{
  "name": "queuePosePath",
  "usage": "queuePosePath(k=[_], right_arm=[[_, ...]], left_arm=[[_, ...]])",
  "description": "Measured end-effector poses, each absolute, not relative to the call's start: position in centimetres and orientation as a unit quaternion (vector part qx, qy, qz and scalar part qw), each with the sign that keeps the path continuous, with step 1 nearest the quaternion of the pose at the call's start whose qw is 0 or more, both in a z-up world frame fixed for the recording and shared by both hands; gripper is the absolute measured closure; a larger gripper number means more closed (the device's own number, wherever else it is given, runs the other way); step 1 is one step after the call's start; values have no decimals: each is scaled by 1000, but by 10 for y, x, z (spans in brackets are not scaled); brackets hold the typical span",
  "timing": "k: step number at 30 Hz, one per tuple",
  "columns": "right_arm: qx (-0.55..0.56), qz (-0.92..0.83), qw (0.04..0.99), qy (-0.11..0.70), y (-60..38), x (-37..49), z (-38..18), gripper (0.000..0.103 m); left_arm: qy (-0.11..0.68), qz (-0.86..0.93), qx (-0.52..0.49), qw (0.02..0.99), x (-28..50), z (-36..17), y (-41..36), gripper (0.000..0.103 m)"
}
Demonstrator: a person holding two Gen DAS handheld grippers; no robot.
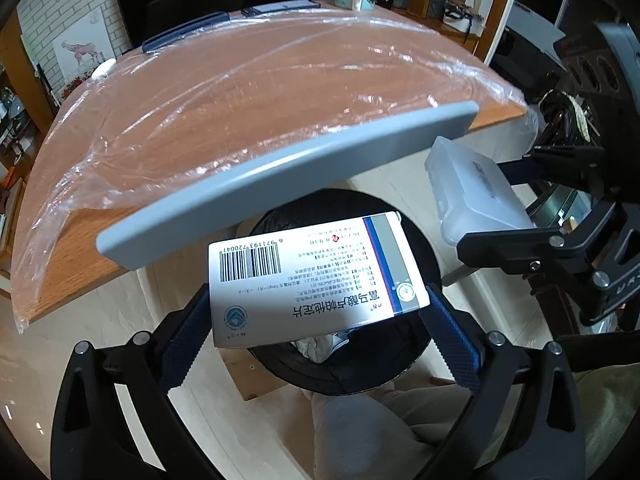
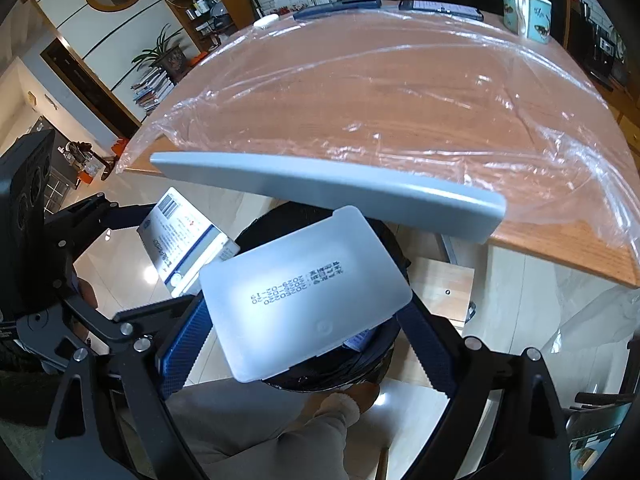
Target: Collect trash
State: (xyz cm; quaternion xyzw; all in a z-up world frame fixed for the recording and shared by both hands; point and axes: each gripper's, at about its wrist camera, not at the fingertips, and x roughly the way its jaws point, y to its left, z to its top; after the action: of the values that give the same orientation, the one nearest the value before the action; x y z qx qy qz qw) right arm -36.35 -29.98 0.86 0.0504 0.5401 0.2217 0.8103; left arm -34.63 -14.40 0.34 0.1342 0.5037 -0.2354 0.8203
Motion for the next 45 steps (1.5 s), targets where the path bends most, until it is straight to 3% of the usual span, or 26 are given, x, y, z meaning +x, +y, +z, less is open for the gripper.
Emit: queuePosePath(k=[28,36,39,45], right_arm=[[90,203,798,560,-297,-350,-13,11],[106,190,827,518,-319,-349,27,11],[107,174,848,490,-334,-341,49,5],[90,86,884,451,-367,-290,75,4]], left_arm=[[500,-250,155,814,-341,-17,-158,3],[478,-258,146,827,-339,15,-147,3],[450,-262,134,843,-333,40,-139,3],[404,-196,68,891,-264,83,-98,3]])
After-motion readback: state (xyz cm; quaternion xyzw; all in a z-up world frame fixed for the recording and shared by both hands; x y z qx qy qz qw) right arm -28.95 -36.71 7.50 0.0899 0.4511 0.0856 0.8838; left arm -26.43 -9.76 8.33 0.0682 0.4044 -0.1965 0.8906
